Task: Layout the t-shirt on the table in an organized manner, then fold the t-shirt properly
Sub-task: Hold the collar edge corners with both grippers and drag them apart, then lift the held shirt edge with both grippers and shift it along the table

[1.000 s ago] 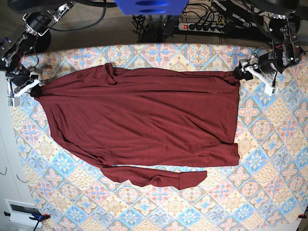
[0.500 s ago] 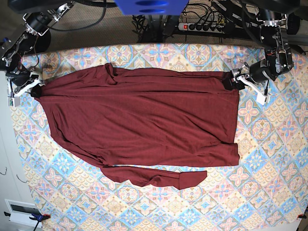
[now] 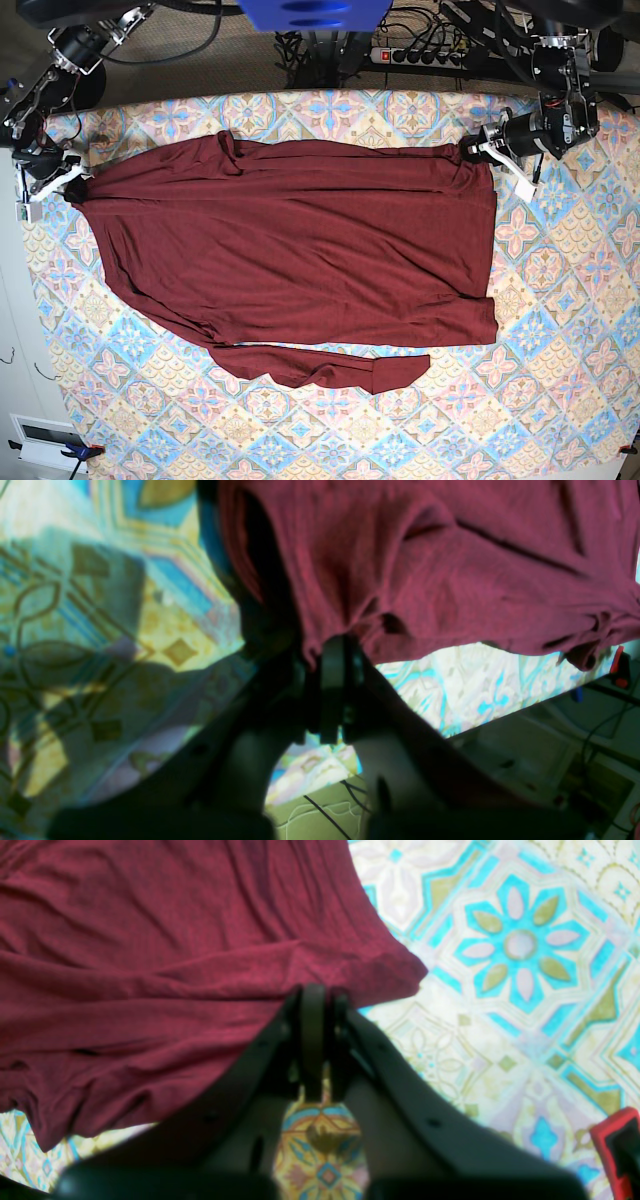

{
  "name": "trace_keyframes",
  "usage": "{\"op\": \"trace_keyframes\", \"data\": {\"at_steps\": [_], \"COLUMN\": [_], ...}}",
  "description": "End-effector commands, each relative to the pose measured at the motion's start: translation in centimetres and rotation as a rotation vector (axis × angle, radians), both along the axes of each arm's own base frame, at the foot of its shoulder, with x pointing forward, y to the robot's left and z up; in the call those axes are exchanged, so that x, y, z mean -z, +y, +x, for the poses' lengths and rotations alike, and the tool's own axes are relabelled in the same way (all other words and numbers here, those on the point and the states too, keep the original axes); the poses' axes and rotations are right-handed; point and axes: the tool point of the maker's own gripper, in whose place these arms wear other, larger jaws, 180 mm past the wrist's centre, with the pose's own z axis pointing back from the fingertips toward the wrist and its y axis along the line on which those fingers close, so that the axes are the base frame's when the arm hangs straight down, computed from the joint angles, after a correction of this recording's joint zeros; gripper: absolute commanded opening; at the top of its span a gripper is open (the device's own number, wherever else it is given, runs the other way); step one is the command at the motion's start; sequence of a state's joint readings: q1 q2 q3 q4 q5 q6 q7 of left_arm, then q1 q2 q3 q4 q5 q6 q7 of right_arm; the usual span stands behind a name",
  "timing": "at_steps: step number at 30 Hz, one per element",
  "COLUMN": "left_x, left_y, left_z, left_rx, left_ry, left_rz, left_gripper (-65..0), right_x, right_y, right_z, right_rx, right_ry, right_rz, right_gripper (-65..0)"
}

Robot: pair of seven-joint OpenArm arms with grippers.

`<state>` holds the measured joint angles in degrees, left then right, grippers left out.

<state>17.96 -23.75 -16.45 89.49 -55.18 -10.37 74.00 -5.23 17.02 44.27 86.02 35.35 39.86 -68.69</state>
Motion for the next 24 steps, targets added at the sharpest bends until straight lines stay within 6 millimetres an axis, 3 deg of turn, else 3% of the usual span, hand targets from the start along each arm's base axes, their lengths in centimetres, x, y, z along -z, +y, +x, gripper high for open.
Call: {"op": "trace_keyframes", "data": {"at_steps": [1,5,8,17,24], "left_x": [-0.2,-0.5,-1.3,-4.8,-6.1], "left_y": [1.4,3.1,4.3,3.8,4.2], "left_z": [-0.6,-1.3,-2.1,-4.1,-6.2], "left_rx": [0.030,0.041,0.058,0.235,0.280], "left_ry": [0.025,0.040,0.050,0.011,0.024], "left_rz": [0.048,0.081,0.080,0.154,0.194], "left_gripper": [-65.0,-65.0,-65.0,-65.0,-65.0], "right_x": [-1.8,-1.4,-0.6,0.9,0.4], "right_y": [-0.8,-0.8,-0.8,-0.2,-0.1], "right_z": [0.9,0.4,-1.2,-4.3,-5.3], "right_rx": [-0.003,-0.005,-0.008,-0.018,-0.037], "right_ry": [-0.054,-0.023,0.021,0.078,0.091], "right_rz": [-0.030,-0.029,-0.024,0.015,-0.020], "right_gripper": [-63.9,-63.9,-63.9,-63.9,-63.9]}}
